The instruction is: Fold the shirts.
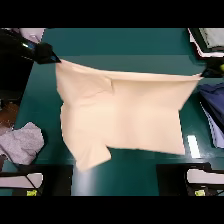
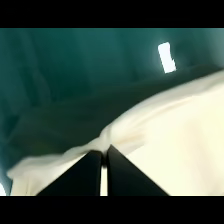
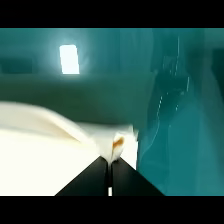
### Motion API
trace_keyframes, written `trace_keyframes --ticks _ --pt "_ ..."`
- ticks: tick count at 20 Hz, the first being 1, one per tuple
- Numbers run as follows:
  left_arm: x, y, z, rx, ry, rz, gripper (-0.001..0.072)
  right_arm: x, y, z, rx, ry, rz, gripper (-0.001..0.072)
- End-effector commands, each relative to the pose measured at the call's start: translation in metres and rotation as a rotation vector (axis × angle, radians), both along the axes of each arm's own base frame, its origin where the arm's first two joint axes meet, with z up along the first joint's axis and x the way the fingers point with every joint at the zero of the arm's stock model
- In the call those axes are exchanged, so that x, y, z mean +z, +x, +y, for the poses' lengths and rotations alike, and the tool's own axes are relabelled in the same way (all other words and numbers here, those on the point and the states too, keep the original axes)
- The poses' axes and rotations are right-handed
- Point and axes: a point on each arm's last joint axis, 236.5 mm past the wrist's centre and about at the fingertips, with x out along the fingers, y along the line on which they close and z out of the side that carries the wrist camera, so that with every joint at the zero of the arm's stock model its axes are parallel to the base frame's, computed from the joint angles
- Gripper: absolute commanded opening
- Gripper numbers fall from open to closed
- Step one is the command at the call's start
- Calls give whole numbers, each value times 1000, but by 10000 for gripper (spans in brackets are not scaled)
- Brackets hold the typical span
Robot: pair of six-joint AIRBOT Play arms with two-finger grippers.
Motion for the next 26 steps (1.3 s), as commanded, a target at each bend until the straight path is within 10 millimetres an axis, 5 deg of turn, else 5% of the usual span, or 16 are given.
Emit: trace_keyframes --ticks 1,6,9,12,16,20,26 --pt "-51 56 7 45 7 -50 25 -50 62 11 -26 -26 -72 12" --pt "-27 109 25 130 42 -299 25 -45 127 27 -54 -44 -307 11" --pt "-29 110 28 89 98 -330 25 -35 140 30 -56 -50 -372 11" --pt "-53 85 30 -13 176 -228 25 -45 126 34 -38 -45 -299 11" --pt "-90 40 29 -127 217 -32 25 -78 78 26 54 -200 -76 11" --pt "-141 -4 33 -195 238 162 25 -116 41 41 118 -233 31 11" --pt "-184 -32 33 -194 221 281 25 -162 -1 58 147 -191 155 16"
